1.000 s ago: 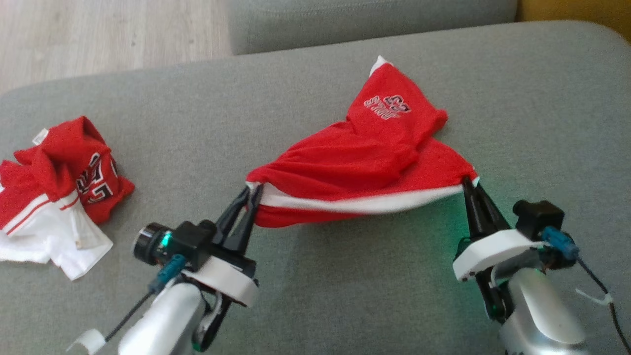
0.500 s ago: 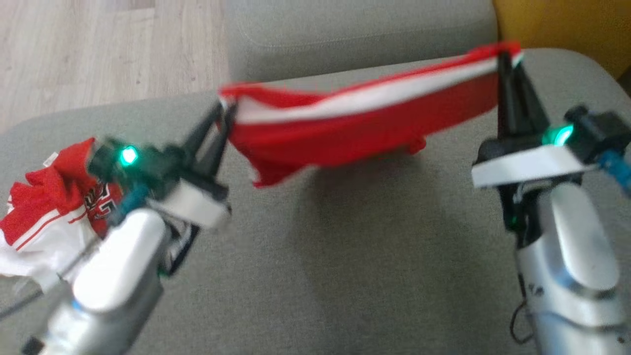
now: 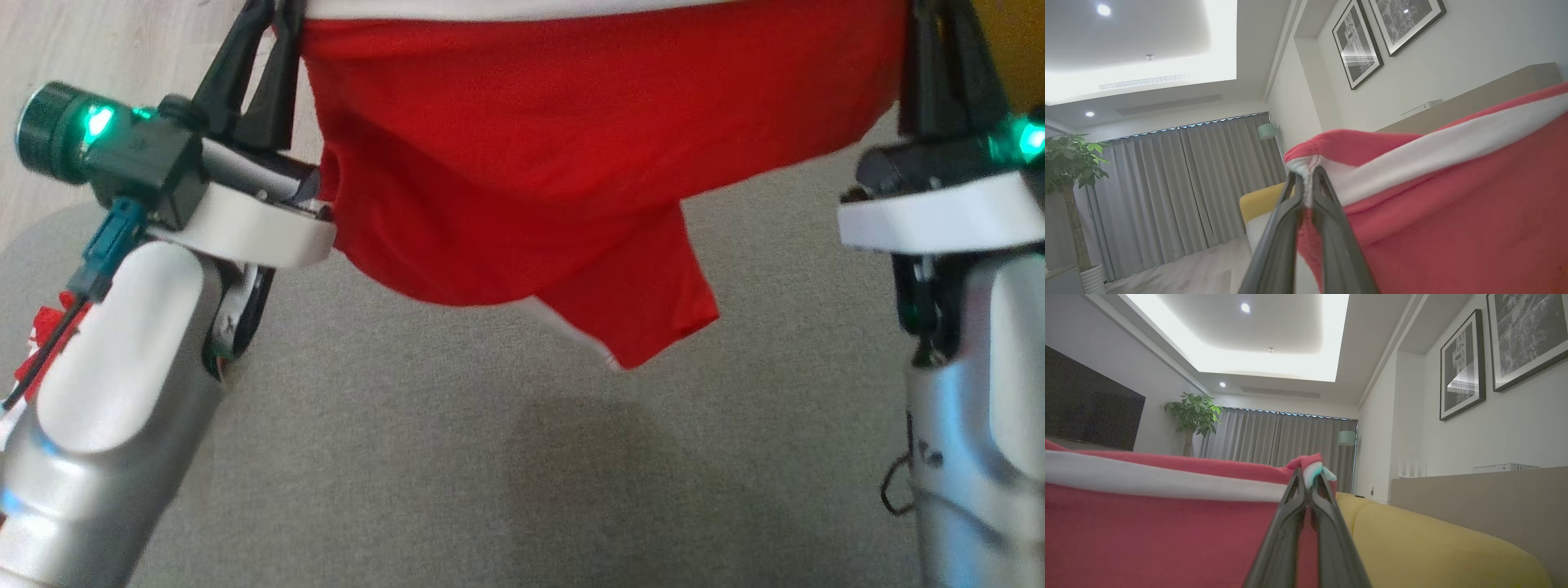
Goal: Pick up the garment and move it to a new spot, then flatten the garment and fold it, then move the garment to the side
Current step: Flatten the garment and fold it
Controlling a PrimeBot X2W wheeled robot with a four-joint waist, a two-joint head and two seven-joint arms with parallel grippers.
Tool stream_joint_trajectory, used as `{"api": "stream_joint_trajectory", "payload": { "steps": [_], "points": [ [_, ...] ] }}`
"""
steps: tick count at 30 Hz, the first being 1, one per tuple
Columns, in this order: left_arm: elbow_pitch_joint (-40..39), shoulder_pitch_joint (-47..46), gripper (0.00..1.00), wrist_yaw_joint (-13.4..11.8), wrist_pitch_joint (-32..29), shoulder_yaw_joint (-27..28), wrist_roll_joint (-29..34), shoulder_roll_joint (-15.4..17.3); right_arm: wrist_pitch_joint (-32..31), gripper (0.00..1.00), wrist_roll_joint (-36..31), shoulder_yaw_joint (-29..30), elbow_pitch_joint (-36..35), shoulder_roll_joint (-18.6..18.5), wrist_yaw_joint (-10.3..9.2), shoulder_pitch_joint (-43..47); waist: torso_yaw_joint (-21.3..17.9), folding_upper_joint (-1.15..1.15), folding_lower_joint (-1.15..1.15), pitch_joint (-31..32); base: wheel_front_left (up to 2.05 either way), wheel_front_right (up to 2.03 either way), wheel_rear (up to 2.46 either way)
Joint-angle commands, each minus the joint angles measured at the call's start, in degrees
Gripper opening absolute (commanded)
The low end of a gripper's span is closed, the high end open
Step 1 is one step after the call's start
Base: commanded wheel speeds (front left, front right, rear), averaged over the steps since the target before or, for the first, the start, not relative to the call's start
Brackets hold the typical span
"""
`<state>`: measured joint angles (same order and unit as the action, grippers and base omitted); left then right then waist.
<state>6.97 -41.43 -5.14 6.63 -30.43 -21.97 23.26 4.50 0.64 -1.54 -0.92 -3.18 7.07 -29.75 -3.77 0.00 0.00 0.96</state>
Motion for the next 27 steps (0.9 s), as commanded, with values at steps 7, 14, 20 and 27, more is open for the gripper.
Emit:
{"api": "stream_joint_trajectory", "payload": {
  "steps": [7, 14, 20, 27],
  "points": [
    [-4.6, 2.9, 0.00, -1.1, -2.4, 2.5, -2.5, 2.7, -2.2, 0.00, -1.1, 2.2, -2.8, 0.3, 0.42, 4.2, 0.2, 0.00, 0.00, -0.3, 0.00, 0.00, 0.00],
    [-6.6, 3.9, 0.00, -1.2, -5.9, 2.3, -4.7, 2.7, -2.9, 0.00, -1.0, 2.2, -4.1, 0.3, 0.42, 4.8, -0.1, 0.00, 0.00, -1.8, 0.00, 0.00, 0.00],
    [-3.4, -0.9, 0.00, 1.3, -9.9, 1.6, -6.6, 2.2, -5.0, 0.00, -0.8, 0.9, -0.8, 0.3, 0.42, -0.3, -0.4, 0.00, 0.00, -7.6, 0.00, 0.00, 0.00],
    [8.9, -16.5, 0.00, 7.0, -14.0, 2.1, -8.4, 1.1, -4.3, 0.00, -0.3, -0.6, 13.5, -0.3, 0.42, -18.3, -0.7, 0.00, 0.00, -18.6, 0.00, 0.00, 0.00]
  ]
}}
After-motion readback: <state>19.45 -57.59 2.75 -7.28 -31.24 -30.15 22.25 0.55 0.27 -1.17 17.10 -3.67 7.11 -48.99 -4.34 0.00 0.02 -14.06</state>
